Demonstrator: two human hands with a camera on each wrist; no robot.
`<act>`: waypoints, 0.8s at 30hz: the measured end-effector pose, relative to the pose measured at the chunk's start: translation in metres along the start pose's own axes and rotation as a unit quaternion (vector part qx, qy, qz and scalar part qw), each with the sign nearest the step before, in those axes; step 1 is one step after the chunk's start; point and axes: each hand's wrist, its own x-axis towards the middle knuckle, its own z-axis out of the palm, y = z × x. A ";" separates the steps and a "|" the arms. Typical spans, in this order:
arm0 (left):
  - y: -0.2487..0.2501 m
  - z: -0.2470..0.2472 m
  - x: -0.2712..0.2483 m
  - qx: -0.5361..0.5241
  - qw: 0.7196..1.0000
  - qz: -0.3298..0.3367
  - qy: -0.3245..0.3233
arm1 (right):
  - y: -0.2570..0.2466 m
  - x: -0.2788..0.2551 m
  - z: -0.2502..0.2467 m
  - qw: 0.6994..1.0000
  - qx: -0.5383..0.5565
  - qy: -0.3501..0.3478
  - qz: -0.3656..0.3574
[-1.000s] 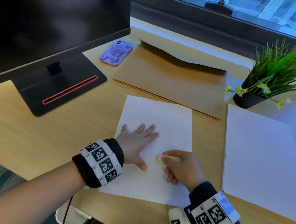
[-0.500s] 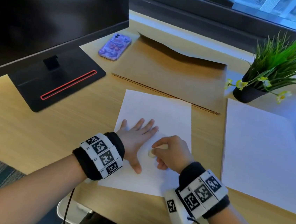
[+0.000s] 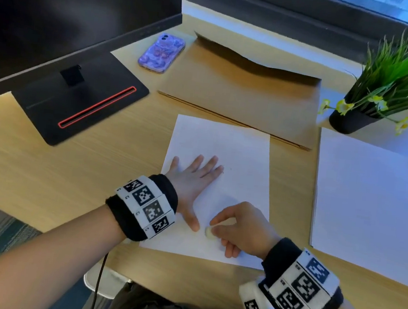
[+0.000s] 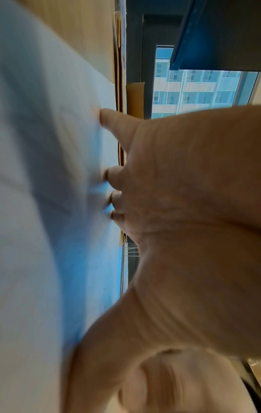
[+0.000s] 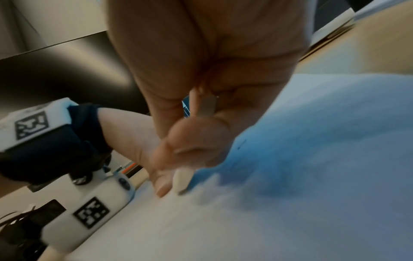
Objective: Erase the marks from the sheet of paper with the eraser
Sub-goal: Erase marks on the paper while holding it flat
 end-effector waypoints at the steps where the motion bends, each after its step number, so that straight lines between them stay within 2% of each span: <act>1: 0.000 0.000 0.000 0.000 1.000 0.001 -0.001 | -0.002 0.001 -0.001 1.000 -0.005 -0.005 0.002; 6: -0.001 0.001 0.001 -0.007 1.000 0.001 0.000 | -0.014 0.023 -0.003 0.994 0.063 0.085 -0.015; 12: -0.001 0.001 0.001 -0.001 1.000 -0.002 -0.002 | 0.003 0.000 -0.002 0.999 0.025 -0.012 0.021; 16: 0.000 0.001 0.000 -0.015 1.000 -0.005 -0.002 | -0.006 0.023 -0.010 0.991 0.097 0.094 0.002; 17: 0.001 0.001 0.000 -0.018 1.000 -0.006 -0.002 | -0.006 0.023 -0.010 0.989 0.107 0.101 0.000; 22: 0.000 0.001 0.001 -0.003 1.000 -0.002 -0.005 | 0.007 -0.002 0.000 0.999 0.035 -0.026 0.026; 24: -0.001 0.001 0.001 0.000 1.000 -0.001 -0.004 | 0.002 0.006 -0.004 0.999 0.039 0.004 0.015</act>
